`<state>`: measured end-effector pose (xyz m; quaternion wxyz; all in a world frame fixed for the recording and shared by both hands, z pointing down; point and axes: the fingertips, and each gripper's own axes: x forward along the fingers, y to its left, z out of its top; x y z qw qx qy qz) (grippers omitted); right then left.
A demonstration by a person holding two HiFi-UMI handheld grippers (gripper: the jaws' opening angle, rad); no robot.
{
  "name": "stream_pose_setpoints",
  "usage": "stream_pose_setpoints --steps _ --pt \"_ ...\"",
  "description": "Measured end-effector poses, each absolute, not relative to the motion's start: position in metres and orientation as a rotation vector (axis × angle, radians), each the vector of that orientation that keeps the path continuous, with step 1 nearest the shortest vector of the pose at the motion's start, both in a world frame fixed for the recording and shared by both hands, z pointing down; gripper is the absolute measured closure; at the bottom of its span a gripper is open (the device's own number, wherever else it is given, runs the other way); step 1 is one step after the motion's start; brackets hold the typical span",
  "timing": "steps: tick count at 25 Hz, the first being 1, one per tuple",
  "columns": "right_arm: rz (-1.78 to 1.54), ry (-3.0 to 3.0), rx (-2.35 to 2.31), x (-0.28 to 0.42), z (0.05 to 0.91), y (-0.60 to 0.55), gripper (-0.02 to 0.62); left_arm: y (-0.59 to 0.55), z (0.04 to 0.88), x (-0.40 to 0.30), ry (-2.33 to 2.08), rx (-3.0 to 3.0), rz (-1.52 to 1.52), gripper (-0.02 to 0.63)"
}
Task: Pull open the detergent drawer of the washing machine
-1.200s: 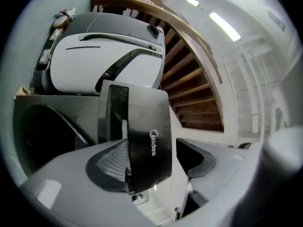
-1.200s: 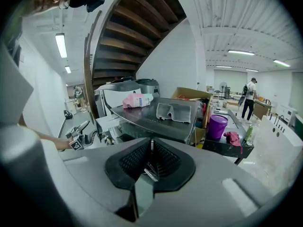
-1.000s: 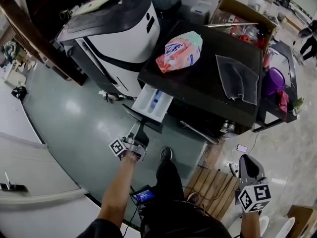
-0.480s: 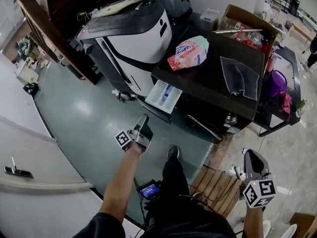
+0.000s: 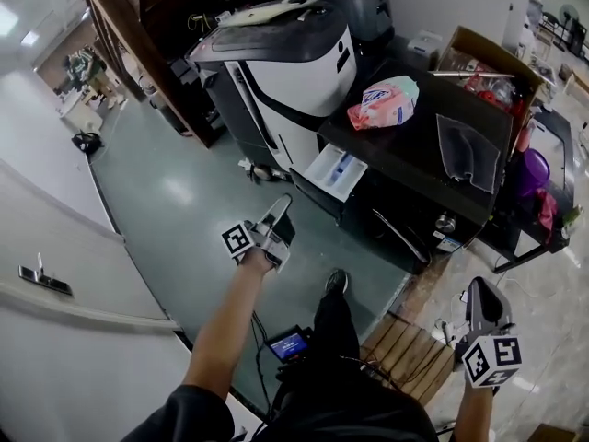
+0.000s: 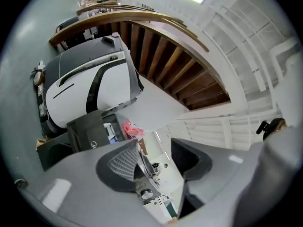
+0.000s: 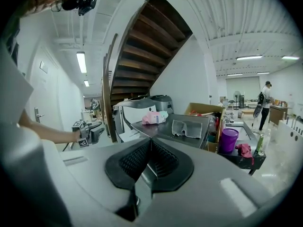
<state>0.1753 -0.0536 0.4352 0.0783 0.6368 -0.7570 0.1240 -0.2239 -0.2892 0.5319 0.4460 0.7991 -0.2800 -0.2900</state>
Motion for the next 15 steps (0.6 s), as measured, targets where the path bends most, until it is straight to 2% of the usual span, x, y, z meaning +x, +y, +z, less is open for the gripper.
stream_pose_setpoints --steps 15 --pt "0.264 -2.344 1.954 0.179 0.388 -0.021 0.595 -0.209 0.386 -0.193 -0.774 2.410 -0.518 0.351"
